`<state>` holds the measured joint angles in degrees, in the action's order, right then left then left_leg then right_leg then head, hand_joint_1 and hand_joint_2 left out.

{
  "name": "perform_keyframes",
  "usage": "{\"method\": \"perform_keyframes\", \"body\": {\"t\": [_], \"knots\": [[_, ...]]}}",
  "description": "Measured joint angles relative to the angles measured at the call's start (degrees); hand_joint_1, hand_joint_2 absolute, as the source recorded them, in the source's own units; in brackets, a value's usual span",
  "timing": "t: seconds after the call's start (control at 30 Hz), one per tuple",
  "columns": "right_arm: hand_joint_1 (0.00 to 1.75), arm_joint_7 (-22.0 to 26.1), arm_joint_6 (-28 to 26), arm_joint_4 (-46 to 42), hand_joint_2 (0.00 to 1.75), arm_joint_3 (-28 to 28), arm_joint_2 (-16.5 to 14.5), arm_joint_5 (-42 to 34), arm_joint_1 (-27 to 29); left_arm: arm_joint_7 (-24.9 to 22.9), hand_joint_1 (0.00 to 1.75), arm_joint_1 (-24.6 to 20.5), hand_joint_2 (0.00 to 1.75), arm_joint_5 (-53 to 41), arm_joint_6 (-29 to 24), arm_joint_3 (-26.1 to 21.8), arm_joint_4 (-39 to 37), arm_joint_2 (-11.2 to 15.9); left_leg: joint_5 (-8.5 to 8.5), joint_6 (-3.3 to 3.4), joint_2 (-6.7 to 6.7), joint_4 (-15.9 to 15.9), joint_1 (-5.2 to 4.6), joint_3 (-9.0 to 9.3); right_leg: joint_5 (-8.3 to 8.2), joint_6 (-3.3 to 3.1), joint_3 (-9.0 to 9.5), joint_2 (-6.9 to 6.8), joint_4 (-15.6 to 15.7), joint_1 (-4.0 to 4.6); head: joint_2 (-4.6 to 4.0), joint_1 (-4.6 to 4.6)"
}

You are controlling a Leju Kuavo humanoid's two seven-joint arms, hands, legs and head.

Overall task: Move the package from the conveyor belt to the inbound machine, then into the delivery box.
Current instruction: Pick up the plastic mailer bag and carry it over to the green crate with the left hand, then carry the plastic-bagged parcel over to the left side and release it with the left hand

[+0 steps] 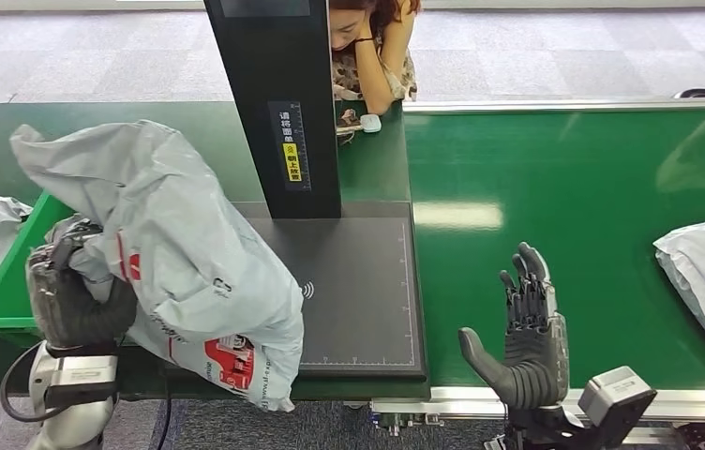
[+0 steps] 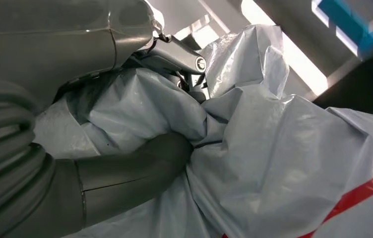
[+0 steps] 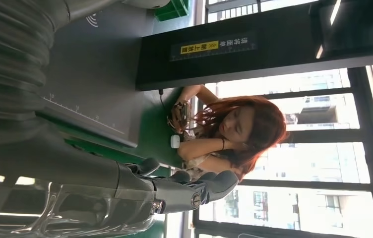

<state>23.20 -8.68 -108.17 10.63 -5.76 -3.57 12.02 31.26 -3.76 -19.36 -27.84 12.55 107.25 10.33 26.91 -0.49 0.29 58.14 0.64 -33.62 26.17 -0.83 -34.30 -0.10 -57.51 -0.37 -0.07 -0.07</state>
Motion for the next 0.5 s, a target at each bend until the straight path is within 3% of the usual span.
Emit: {"method": "perform_keyframes", "body": {"t": [0.1,0.2,0.37,0.5], "knots": [[0.0,0.2,0.1,0.5,1.75,0.1,0.0,-0.3,-0.2,-1.0,1.75,0.6,1.75,0.7,-1.1,-3.2,1.8,-0.2,0.0,0.0,-0.03,0.0,0.0,0.0,0.01,0.0,0.0,-0.05,0.0,0.0,0.0,-0.01],[0.0,0.3,0.2,1.0,1.75,0.2,0.0,-0.4,-0.6,-5.9,1.75,-1.8,1.75,0.0,1.7,-6.2,1.8,-0.2,-0.02,0.0,-0.07,0.0,0.01,0.01,0.0,0.0,-0.01,-0.11,0.0,0.01,0.0,-0.01],[0.0,-0.1,1.3,1.8,1.75,0.2,-0.1,-0.3,-1.8,-19.2,1.73,-13.9,1.75,-6.5,10.8,-8.8,-6.5,0.8,-0.21,0.01,-0.24,0.0,0.01,-0.01,-0.12,-0.03,0.02,-0.3,0.0,0.01,0.0,0.01],[0.0,-1.0,2.4,1.9,1.75,0.2,-0.4,0.4,-2.1,-25.8,1.75,-24.6,1.75,-12.2,18.6,-8.8,-17.5,1.5,-0.3,-0.06,-0.22,0.0,0.0,0.0,-0.26,-0.07,-0.01,-0.25,0.0,0.01,0.0,-0.01]]}}
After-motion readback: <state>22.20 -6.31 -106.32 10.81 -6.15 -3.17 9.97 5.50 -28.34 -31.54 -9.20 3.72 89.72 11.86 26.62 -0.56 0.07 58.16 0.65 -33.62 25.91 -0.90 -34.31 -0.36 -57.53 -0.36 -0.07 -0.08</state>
